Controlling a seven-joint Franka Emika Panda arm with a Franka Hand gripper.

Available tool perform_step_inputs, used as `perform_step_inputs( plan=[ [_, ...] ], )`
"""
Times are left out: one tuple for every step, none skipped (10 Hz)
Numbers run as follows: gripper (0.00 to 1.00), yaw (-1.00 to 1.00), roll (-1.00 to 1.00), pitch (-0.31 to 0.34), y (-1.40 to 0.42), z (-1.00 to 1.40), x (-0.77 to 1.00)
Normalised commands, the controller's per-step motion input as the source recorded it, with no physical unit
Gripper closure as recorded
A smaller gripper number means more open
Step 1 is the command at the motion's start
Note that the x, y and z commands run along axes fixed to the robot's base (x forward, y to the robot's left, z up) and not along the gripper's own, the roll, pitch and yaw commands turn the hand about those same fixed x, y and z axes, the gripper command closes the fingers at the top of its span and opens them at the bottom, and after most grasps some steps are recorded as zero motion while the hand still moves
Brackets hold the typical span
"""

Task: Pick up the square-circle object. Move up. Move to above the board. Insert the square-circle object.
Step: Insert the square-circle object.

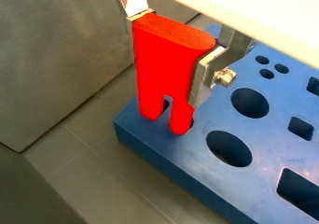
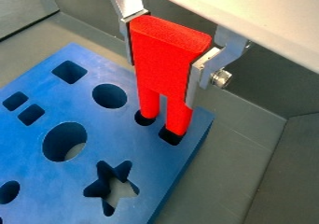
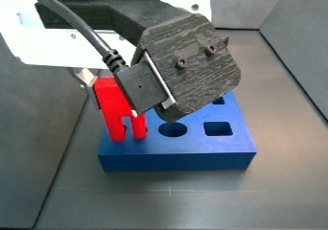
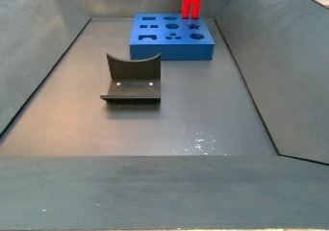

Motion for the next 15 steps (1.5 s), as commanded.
perform_step_inputs(
  plan=[
    [1.0,-0.01,0.0,0.0,0.09,-0.1,0.03],
    [1.0,-0.02,0.0,0.0,0.04,-0.06,0.0],
    [1.0,-0.03,0.0,-0.011,0.01,-0.02,0.0],
    [1.0,-0.04,0.0,0.0,0.06,-0.05,0.0],
    [1.0,-0.03,0.0,0.0,0.09,-0.09,0.0],
    [1.0,-0.01,0.0,0.0,0.06,-0.07,0.03],
    [1.0,0.0,0.0,0.0,0.03,-0.03,0.06],
    [1.0,-0.03,0.0,0.0,0.16,0.0,0.08],
    [1.0,-0.04,-0.01,0.0,0.06,-0.02,0.04],
    [1.0,0.0,0.0,0.0,0.09,-0.07,0.04],
    [1.0,-0.01,0.0,0.0,0.01,-0.04,0.02],
    [1.0,-0.03,0.0,-0.033,0.0,-0.14,0.0],
    [1.0,-0.05,0.14,-0.073,-0.01,-0.33,-0.07],
    [1.0,-0.09,0.12,-0.051,-0.04,-0.27,-0.08],
    [1.0,-0.07,0.01,-0.014,0.0,-0.05,-0.03]
  ],
)
